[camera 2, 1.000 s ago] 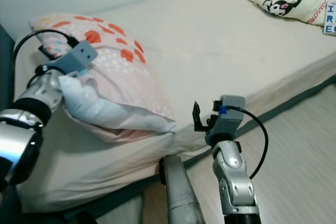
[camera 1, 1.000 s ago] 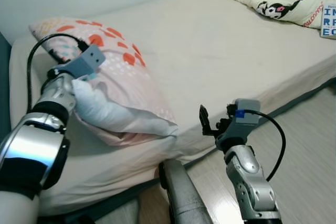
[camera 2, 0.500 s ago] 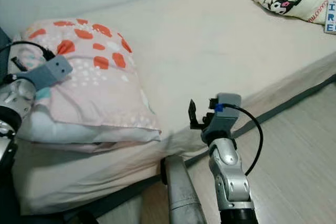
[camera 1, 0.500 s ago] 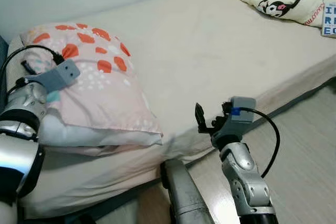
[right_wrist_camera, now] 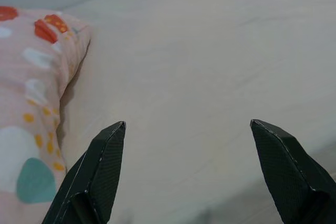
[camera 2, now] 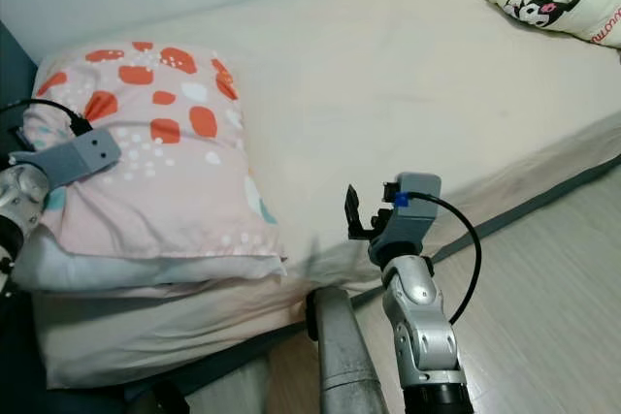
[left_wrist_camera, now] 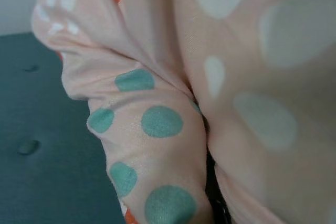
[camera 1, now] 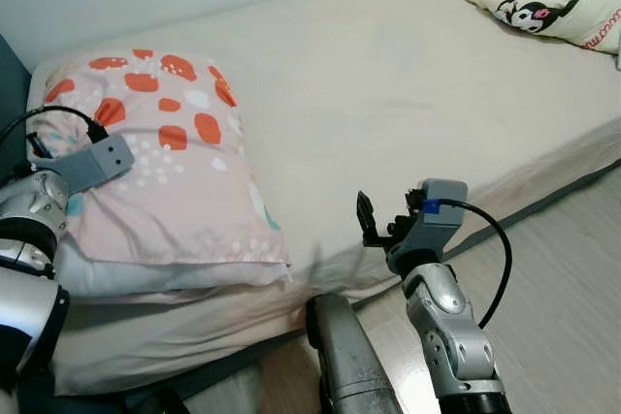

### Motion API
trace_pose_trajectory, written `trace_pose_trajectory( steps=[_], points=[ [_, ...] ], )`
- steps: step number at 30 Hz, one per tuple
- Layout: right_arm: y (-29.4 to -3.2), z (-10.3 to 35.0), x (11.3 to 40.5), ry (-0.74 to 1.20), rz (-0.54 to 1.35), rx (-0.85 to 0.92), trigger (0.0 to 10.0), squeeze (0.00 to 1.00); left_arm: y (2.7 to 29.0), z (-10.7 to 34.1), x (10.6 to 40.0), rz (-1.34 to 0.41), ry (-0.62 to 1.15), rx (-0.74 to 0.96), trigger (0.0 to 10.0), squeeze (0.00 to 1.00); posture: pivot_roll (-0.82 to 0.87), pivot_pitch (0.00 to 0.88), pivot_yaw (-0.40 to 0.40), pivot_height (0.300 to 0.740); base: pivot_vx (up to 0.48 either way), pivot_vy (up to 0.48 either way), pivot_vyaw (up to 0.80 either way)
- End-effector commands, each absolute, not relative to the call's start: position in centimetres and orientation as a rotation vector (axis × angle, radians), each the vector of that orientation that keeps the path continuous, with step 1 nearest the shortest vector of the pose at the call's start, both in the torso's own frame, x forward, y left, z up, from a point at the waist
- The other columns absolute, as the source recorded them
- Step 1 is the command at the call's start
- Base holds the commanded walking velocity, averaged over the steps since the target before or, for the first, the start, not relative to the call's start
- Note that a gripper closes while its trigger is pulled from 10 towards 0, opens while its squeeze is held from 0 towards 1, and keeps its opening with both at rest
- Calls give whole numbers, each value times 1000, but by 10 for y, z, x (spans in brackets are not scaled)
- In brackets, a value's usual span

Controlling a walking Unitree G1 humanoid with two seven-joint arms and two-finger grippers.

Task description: Clean up the room

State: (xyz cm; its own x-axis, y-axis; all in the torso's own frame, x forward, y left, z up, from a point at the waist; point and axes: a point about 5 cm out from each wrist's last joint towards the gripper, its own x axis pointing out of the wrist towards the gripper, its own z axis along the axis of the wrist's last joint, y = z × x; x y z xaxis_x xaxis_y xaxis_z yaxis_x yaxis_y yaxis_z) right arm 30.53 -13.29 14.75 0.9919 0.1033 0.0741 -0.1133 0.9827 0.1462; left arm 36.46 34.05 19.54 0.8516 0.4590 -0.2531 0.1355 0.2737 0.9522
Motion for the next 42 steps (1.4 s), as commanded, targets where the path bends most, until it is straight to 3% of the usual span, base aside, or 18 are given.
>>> trace_pose_trajectory(
  steps=[1,5,23,42],
  points=[
    [-128,144,305,-57,128,159,10000,0,378,194,340,334,699,1276,10000,0,-318,175,101,555,0,0,0],
    [-125,144,306,-55,140,161,10000,0,389,176,325,316,791,1212,10000,0,-310,171,95,555,0,0,0],
    [-121,145,310,-56,176,152,10000,0,413,176,304,460,776,1110,10000,0,-290,154,74,555,0,0,0],
    [-115,146,315,-55,211,151,10000,0,432,150,270,447,991,943,10000,0,-267,145,61,555,0,0,0]
  ],
)
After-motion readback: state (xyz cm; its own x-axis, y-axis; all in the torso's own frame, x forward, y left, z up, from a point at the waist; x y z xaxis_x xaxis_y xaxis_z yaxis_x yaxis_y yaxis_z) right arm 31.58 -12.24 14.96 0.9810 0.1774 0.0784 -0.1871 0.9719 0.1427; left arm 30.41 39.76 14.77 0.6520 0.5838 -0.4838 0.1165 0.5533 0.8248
